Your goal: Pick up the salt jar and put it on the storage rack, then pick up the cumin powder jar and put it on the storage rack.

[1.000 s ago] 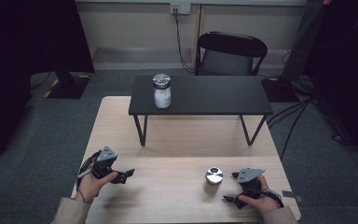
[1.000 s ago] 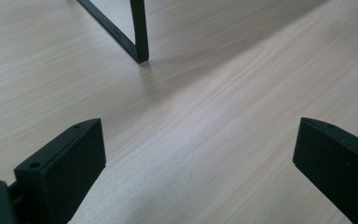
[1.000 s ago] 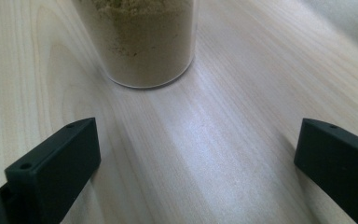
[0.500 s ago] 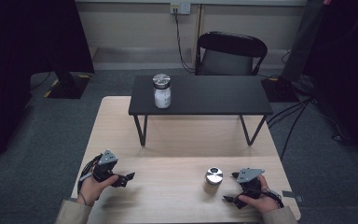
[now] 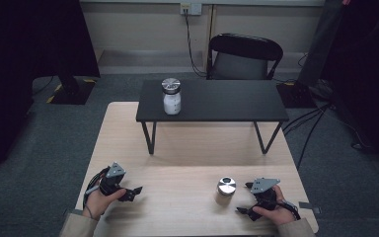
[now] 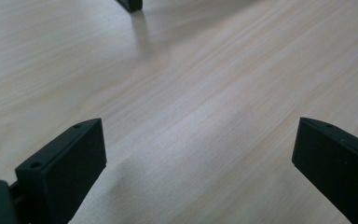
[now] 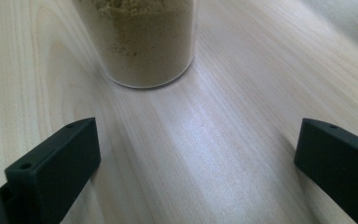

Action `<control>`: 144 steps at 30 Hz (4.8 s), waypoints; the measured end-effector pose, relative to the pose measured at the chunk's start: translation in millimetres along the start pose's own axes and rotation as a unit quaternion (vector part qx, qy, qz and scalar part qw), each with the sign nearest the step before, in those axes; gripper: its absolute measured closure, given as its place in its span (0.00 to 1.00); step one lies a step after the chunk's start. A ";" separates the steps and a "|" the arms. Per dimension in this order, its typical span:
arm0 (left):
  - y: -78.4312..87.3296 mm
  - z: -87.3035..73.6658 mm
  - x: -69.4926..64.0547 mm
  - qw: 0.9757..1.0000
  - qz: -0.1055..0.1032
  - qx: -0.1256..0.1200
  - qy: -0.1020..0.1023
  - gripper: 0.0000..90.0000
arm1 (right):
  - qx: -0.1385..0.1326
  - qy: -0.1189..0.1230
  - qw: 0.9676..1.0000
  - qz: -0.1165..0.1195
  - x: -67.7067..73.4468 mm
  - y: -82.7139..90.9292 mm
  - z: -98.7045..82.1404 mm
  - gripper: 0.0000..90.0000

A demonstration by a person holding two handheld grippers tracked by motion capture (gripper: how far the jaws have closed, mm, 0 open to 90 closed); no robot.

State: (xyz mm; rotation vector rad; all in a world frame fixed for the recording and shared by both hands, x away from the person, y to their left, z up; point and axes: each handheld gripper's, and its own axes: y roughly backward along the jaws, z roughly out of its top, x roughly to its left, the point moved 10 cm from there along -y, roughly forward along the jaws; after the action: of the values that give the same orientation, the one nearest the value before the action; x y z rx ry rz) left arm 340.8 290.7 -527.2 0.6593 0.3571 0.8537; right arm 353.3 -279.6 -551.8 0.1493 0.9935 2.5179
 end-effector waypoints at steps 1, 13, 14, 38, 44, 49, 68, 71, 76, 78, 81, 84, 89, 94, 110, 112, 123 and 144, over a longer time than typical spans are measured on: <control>-1.6 -1.6 -0.1 1.000 0.001 0.002 0.000 0.03 | 0.000 -0.001 1.000 0.000 0.1 0.0 0.0 0.00; -10.6 -13.9 0.7 1.000 0.011 0.007 0.001 0.04 | 0.000 0.000 1.000 0.000 0.0 0.0 0.0 0.00; -11.2 -14.4 0.8 1.000 0.011 0.010 -0.001 0.04 | 0.000 -0.001 1.000 0.000 0.1 0.0 0.0 0.00; -15.4 -19.0 -3.6 0.999 0.028 0.000 -0.024 0.00 | -0.016 -0.012 1.000 -0.004 1.7 1.6 6.2 0.01; -15.4 -19.0 -3.7 0.999 0.028 0.000 -0.023 0.00 | -0.024 -0.011 1.000 0.004 3.3 0.5 17.5 0.01; -15.3 -19.0 -3.6 0.999 0.028 0.000 -0.024 0.00 | -0.025 -0.010 1.000 0.007 4.2 -3.7 24.0 0.01; -15.3 -18.9 -3.6 0.999 0.028 0.000 -0.024 0.00 | -0.046 0.035 0.998 0.041 7.4 -25.0 44.2 0.15; -15.3 -18.9 -3.6 0.999 0.028 0.000 -0.024 0.00 | -0.046 0.046 0.997 0.048 8.4 -26.2 45.8 0.22; -15.3 -19.0 -3.6 0.999 0.028 0.000 -0.024 0.00 | -0.048 0.063 0.995 0.058 9.3 -29.4 47.1 0.33; -15.3 -18.9 -3.6 0.999 0.028 0.000 -0.024 0.00 | -0.050 0.062 0.995 0.059 9.5 -29.7 47.0 0.34; -15.3 -18.9 -3.6 0.999 0.028 0.000 -0.024 0.00 | -0.054 0.059 0.995 0.062 9.0 -29.4 45.8 0.34; -15.3 -18.9 -3.6 0.999 0.028 0.000 -0.024 0.00 | -0.055 0.055 0.995 0.059 9.8 -29.5 45.6 0.34; -15.3 -18.9 -3.6 0.999 0.028 0.000 -0.024 0.00 | -0.057 0.048 0.996 0.056 9.7 -28.5 46.9 0.34; -15.3 -18.9 -3.6 0.999 0.028 0.000 -0.023 0.00 | -0.056 0.044 0.996 0.046 8.4 -19.8 53.7 0.34; -15.4 -19.0 -3.8 0.999 0.028 -0.001 -0.023 0.00 | -0.040 0.049 0.997 0.044 6.0 -0.6 88.3 0.34; -15.3 -19.0 -3.7 0.999 0.028 0.000 -0.024 0.00 | -0.039 0.047 0.997 0.045 5.1 1.7 93.3 0.34; -15.3 -19.0 -3.7 0.999 0.028 0.000 -0.024 0.00 | -0.040 0.038 0.997 0.046 -3.7 18.9 124.8 0.34; -15.3 -19.0 -3.7 0.999 0.028 0.000 -0.023 0.00 | -0.047 0.028 0.998 0.027 -21.5 53.1 188.9 0.34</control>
State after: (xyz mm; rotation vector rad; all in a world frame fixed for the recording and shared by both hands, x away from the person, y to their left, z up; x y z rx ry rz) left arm 337.2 287.8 -551.4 0.6907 0.2972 0.8911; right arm 401.5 -205.1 -375.5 0.0786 0.9028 2.6263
